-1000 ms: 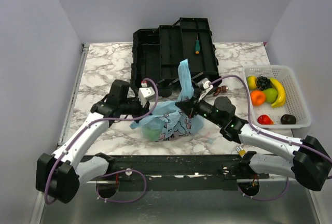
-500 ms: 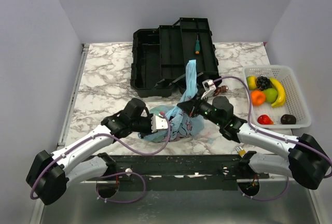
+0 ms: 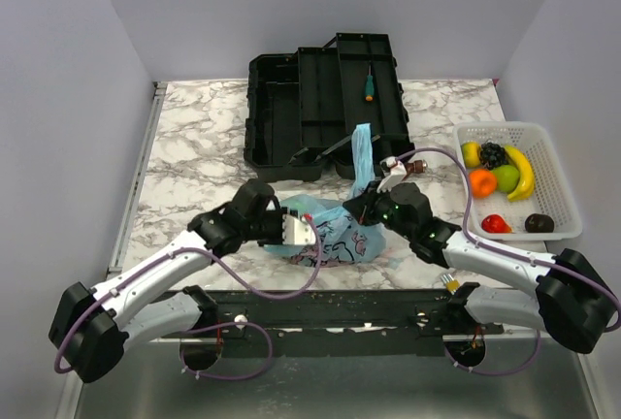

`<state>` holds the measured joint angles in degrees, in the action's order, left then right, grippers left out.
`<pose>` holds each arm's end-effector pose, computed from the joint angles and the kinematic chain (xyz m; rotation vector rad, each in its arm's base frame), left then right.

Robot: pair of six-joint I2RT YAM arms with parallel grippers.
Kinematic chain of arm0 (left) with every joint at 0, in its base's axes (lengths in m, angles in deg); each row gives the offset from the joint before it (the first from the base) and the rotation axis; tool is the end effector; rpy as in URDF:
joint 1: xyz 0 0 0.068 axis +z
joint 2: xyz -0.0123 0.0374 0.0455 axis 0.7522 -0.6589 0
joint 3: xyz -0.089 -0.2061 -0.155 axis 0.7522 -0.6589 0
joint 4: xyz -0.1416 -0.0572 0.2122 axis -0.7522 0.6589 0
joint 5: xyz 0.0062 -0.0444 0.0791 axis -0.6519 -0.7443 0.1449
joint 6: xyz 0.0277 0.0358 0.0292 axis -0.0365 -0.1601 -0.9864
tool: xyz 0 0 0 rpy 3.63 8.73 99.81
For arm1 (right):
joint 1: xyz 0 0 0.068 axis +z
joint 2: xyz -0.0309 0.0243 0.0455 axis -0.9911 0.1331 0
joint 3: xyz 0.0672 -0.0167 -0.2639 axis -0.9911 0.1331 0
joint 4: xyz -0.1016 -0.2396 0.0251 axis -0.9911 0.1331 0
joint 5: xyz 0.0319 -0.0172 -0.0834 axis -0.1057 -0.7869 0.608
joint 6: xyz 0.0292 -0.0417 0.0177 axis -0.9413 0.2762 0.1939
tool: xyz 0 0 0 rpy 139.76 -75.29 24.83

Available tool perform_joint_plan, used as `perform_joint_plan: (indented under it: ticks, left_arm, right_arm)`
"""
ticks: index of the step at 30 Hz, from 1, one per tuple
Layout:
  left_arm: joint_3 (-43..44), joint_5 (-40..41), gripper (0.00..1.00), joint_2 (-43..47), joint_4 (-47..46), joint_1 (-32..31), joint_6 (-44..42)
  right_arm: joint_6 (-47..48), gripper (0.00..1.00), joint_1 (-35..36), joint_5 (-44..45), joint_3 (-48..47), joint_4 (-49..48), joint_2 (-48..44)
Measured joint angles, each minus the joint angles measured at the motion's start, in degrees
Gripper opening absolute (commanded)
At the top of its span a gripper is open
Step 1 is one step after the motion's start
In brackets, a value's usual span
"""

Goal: Place the fake fruits into the plastic bag and tie a complex knot

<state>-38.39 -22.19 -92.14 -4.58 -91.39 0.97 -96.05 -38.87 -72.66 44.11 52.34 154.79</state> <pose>0.1400 -0.1436 0.2232 1.7697 1.4960 -0.3016 0.1810 0.1689 0.2154 -0.1124 1.9906 0.8588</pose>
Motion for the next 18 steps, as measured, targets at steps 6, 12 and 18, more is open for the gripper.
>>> perform_joint_plan:
  ticks: [6, 12, 18]
  left_arm:
    - [17.75, -8.90, 0.85, -0.94, 7.23, 12.79, 14.40]
    - [21.51, -20.81, 0.86, 10.36, 7.15, 25.86, 32.50]
    - [10.86, -26.80, 0.85, 18.91, 7.34, 36.54, 54.23]
  right_arm:
    - [0.37, 0.01, -0.46, 0.02, 0.85, 0.48, 0.00]
    - [0.04, 0.01, -0.48, 0.42, 0.85, 0.50, -0.24]
    - [-0.70, 0.01, -0.48, 0.72, 0.85, 0.52, -0.87]
